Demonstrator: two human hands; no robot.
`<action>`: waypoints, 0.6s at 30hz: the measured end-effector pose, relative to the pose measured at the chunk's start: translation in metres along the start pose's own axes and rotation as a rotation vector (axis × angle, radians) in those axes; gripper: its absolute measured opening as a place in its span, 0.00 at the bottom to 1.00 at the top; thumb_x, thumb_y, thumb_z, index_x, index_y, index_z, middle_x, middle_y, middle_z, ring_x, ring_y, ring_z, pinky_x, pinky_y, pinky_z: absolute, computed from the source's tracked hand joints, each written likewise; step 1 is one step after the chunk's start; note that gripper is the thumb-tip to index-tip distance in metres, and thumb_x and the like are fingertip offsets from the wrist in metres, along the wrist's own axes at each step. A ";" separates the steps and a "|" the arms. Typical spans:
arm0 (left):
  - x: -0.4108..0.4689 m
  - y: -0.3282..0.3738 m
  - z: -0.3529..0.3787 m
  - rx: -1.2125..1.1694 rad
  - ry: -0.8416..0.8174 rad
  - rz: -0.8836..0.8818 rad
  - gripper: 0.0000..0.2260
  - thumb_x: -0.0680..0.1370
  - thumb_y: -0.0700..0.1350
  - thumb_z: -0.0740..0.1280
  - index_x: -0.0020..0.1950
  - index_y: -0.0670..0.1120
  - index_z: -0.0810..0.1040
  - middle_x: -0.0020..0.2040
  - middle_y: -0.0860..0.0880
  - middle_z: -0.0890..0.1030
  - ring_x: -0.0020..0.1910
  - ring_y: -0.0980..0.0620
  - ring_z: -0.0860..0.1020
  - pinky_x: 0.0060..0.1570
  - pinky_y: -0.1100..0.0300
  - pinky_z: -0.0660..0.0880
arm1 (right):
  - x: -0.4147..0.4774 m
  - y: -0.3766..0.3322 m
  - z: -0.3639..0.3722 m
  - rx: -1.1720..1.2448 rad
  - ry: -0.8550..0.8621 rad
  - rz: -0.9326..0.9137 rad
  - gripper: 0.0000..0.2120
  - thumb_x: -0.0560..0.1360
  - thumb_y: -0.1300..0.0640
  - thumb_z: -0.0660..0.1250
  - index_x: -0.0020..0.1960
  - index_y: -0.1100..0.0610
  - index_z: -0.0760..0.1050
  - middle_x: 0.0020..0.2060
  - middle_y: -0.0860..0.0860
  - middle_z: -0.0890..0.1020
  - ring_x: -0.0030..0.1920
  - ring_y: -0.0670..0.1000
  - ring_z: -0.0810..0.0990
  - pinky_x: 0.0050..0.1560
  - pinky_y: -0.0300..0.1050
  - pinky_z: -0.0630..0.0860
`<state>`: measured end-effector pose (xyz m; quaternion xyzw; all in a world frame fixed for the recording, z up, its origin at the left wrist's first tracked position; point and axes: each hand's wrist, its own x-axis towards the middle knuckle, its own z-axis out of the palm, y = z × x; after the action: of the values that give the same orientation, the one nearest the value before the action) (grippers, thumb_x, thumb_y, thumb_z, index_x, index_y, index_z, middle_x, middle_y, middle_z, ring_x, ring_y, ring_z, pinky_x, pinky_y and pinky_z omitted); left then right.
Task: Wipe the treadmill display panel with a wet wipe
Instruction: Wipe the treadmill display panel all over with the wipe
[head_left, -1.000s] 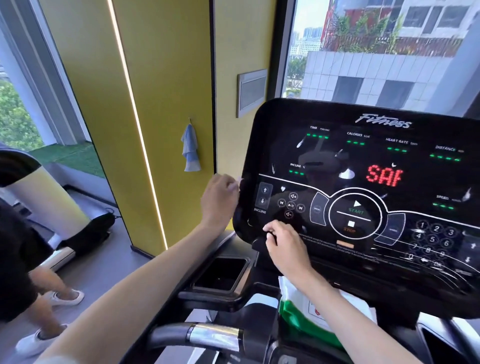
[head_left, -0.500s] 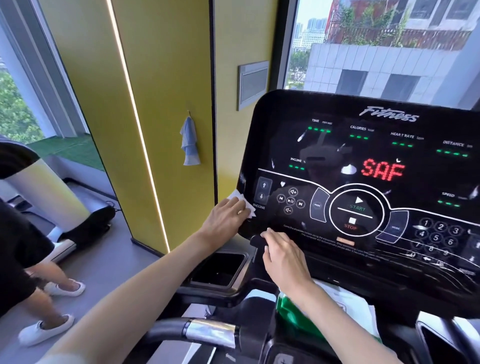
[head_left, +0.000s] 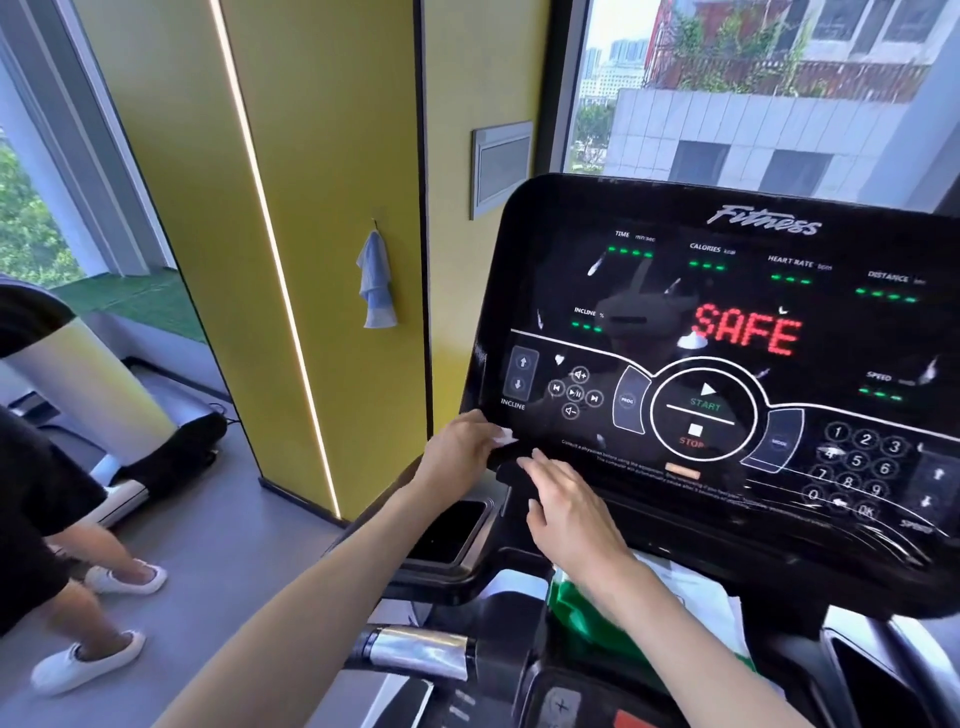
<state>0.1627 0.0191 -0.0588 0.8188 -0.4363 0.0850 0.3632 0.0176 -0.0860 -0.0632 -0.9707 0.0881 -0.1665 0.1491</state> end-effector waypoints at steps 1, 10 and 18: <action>0.003 0.003 -0.005 -0.148 0.007 -0.064 0.07 0.75 0.35 0.67 0.50 0.40 0.83 0.43 0.45 0.80 0.42 0.46 0.78 0.40 0.57 0.74 | 0.000 0.001 -0.001 0.015 -0.008 0.006 0.26 0.74 0.63 0.60 0.72 0.56 0.63 0.72 0.53 0.65 0.71 0.50 0.62 0.67 0.42 0.63; 0.008 -0.006 -0.015 0.127 0.273 0.014 0.06 0.75 0.35 0.65 0.47 0.43 0.81 0.42 0.46 0.78 0.39 0.47 0.77 0.31 0.52 0.77 | 0.002 0.001 -0.004 0.091 0.001 0.038 0.25 0.73 0.63 0.60 0.70 0.56 0.66 0.70 0.53 0.68 0.70 0.49 0.64 0.67 0.42 0.65; 0.000 -0.009 0.009 0.194 0.132 0.104 0.07 0.76 0.33 0.64 0.48 0.40 0.81 0.44 0.45 0.78 0.42 0.45 0.78 0.29 0.51 0.77 | 0.001 0.003 -0.006 0.115 -0.014 0.029 0.27 0.73 0.66 0.60 0.71 0.56 0.64 0.71 0.53 0.66 0.71 0.48 0.63 0.67 0.38 0.61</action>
<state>0.1680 0.0160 -0.0697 0.8190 -0.4430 0.1994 0.3052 0.0159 -0.0904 -0.0587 -0.9603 0.0916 -0.1622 0.2076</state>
